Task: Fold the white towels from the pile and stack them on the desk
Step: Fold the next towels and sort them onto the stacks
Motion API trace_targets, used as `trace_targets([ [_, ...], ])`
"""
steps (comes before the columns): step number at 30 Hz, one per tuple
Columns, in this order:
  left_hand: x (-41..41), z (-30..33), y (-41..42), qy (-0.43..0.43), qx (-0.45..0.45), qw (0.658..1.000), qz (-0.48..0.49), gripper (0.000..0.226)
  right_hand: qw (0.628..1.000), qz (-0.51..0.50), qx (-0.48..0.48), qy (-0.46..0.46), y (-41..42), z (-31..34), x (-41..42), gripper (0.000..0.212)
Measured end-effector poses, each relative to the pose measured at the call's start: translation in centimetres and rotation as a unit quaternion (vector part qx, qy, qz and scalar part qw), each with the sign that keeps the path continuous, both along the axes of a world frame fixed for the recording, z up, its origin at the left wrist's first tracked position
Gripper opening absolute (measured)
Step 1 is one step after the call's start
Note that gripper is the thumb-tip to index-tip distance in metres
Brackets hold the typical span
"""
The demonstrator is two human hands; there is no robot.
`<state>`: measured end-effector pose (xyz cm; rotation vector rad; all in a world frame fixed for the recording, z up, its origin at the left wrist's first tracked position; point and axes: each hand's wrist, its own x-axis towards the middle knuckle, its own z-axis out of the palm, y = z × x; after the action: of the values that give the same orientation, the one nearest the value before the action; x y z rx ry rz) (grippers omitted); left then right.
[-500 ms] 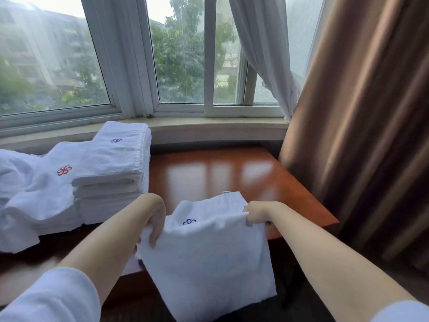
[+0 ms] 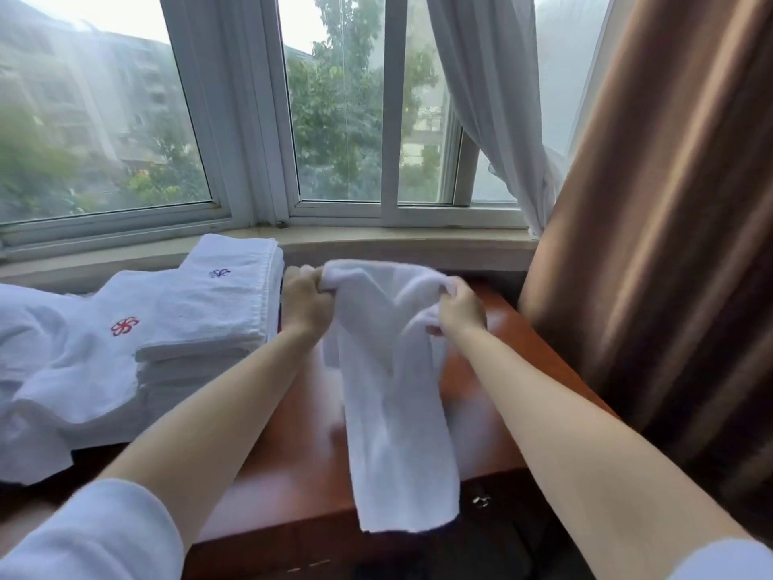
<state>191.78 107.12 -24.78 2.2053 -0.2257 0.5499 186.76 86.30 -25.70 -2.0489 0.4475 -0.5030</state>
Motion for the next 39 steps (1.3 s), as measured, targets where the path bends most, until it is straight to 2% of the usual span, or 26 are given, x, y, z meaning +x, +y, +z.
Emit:
trace_targets([
  [2, 1.1, 2.8, 0.1, -0.134, -0.084, 0.987, 0.035, 0.012, 0.990, -0.047, -0.013, -0.133, -0.5, 2.9, 1.8, 0.017],
  [3, 1.5, 3.9, 0.2, -0.174, -0.087, 0.980, 0.037, 0.013, 0.985, -0.050, -0.021, -0.164, -0.8, 3.9, 2.5, 0.018],
  [5, 2.3, 4.7, 0.6, -0.198, -0.059, 0.978, 0.018, 0.022, 0.982, -0.046, -0.048, -0.178, -1.1, 5.1, 3.4, 0.021],
  [7, 2.3, 3.7, 1.1, -0.163, -0.029, 0.986, 0.008, 0.027, 0.982, -0.057, -0.088, -0.157, -1.5, 4.4, 3.3, 0.026],
  [9, 1.9, 1.1, 1.6, -0.091, 0.010, 0.996, 0.012, 0.029, 0.982, -0.067, -0.128, -0.121, -2.2, 2.0, 2.4, 0.034],
  [11, 1.1, -2.4, 2.3, 0.043, 0.074, 0.996, 0.006, 0.038, 0.985, -0.067, -0.153, -0.042, -3.3, -1.4, 0.8, 0.043],
  [12, 0.3, -4.3, 2.6, 0.130, 0.118, 0.984, -0.001, 0.047, 0.982, -0.073, -0.173, 0.015, -4.0, -3.4, -0.2, 0.045],
  [14, -1.6, -8.0, 3.1, 0.301, 0.205, 0.930, -0.041, 0.073, 0.959, -0.052, -0.220, 0.169, -5.5, -7.1, -2.1, 0.042],
  [15, -2.6, -9.6, 3.3, 0.381, 0.225, 0.894, -0.066, 0.087, 0.931, -0.002, -0.243, 0.273, -6.2, -8.8, -3.0, 0.039],
  [17, -4.4, -11.6, 3.6, 0.530, 0.207, 0.817, -0.093, 0.101, 0.822, 0.145, -0.262, 0.485, -6.5, -11.1, -4.6, 0.042],
  [18, -4.8, -12.5, 3.9, 0.569, 0.193, 0.794, -0.095, 0.103, 0.766, 0.187, -0.274, 0.551, -6.4, -11.9, -5.2, 0.047],
  [19, -5.0, -13.1, 4.2, 0.574, 0.184, 0.793, -0.091, 0.106, 0.738, 0.202, -0.290, 0.575, -6.4, -12.5, -5.5, 0.048],
  [22, -4.8, -14.5, 4.9, 0.493, 0.159, 0.854, -0.052, 0.103, 0.788, 0.147, -0.260, 0.539, -6.3, -13.2, -6.1, 0.043],
  [25, -4.6, -14.9, 5.0, 0.430, 0.183, 0.883, -0.034, 0.092, 0.837, 0.072, -0.250, 0.482, -6.3, -13.6, -6.8, 0.056],
  [28, -4.9, -14.8, 4.9, 0.388, 0.272, 0.881, -0.012, 0.086, 0.832, 0.014, -0.269, 0.486, -6.8, -14.5, -8.0, 0.070],
  [30, -5.4, -14.7, 5.1, 0.396, 0.311, 0.864, 0.000, 0.086, 0.817, -0.016, -0.280, 0.504, -7.0, -14.9, -8.7, 0.070],
  [32, -5.6, -14.9, 5.7, 0.423, 0.313, 0.850, 0.007, 0.077, 0.804, -0.038, -0.309, 0.507, -7.1, -14.9, -9.2, 0.069],
  [34, -5.6, -14.9, 6.4, 0.449, 0.278, 0.849, 0.001, 0.056, 0.798, -0.037, -0.324, 0.506, -7.1, -15.1, -9.6, 0.066],
  [36, -5.7, -15.5, 6.8, 0.454, 0.195, 0.869, -0.001, 0.044, 0.823, -0.032, -0.296, 0.483, -7.1, -15.7, -9.8, 0.060],
  [37, -5.6, -16.0, 6.9, 0.450, 0.127, 0.884, -0.003, 0.047, 0.843, -0.033, -0.277, 0.461, -7.3, -16.0, -10.0, 0.057],
  [39, -5.8, -16.6, 6.3, 0.446, -0.011, 0.895, -0.022, 0.073, 0.879, -0.054, -0.241, 0.408, -7.6, -16.5, -10.5, 0.051],
])
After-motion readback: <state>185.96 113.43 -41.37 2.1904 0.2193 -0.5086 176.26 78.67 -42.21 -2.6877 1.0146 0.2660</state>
